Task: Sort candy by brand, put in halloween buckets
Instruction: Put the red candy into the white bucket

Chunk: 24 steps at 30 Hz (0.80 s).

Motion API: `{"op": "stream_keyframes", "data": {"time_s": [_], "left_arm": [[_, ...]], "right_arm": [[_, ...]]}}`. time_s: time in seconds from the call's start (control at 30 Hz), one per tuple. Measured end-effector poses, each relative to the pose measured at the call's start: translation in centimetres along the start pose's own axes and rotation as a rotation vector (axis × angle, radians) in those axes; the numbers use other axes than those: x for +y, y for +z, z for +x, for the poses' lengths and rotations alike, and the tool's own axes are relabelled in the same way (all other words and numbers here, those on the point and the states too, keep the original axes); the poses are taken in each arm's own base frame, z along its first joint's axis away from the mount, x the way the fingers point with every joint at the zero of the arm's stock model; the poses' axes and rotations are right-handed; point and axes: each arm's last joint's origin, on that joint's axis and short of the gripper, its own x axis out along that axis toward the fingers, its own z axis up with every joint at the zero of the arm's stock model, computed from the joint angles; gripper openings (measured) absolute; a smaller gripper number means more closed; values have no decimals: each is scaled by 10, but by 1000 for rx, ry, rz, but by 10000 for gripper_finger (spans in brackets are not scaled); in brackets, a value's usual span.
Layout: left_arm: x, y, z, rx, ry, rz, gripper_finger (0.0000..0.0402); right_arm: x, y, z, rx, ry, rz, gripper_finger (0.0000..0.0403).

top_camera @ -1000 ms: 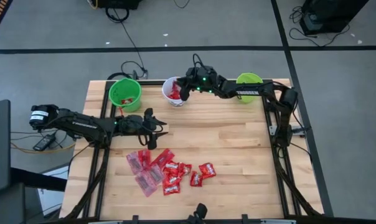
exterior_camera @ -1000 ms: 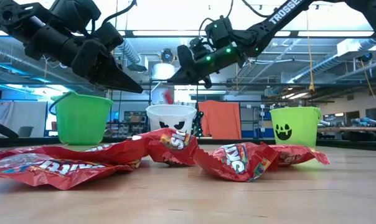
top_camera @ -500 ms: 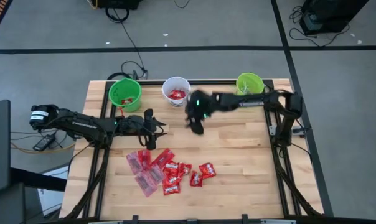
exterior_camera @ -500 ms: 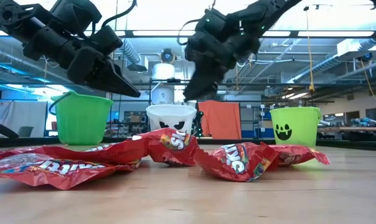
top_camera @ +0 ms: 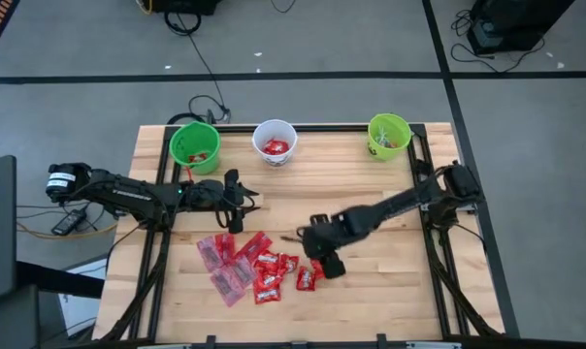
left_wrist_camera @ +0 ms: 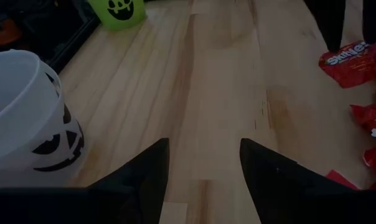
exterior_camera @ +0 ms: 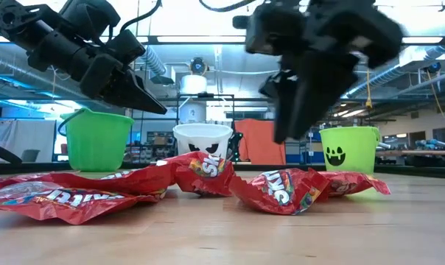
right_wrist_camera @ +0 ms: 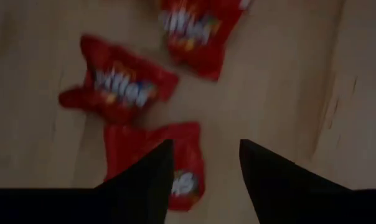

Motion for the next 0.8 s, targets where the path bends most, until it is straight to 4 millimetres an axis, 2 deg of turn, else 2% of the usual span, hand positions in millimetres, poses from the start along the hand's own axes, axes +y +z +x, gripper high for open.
{"op": "stream_keyframes", "data": {"time_s": [0.2, 0.43, 0.6, 0.8], "left_arm": [[0, 0, 0, -1, 0, -1, 202], [0, 0, 0, -1, 0, -1, 202], [0, 0, 0, -1, 0, -1, 202], [0, 0, 0, -1, 0, -1, 202]], "right_arm": [[27, -10, 4, 38, -28, -4, 246], [33, -32, 22, 44, -27, 44, 287], [31, -39, 31, 6, -36, 54, 272], [22, -48, 38, 13, -23, 84, 205]]}}
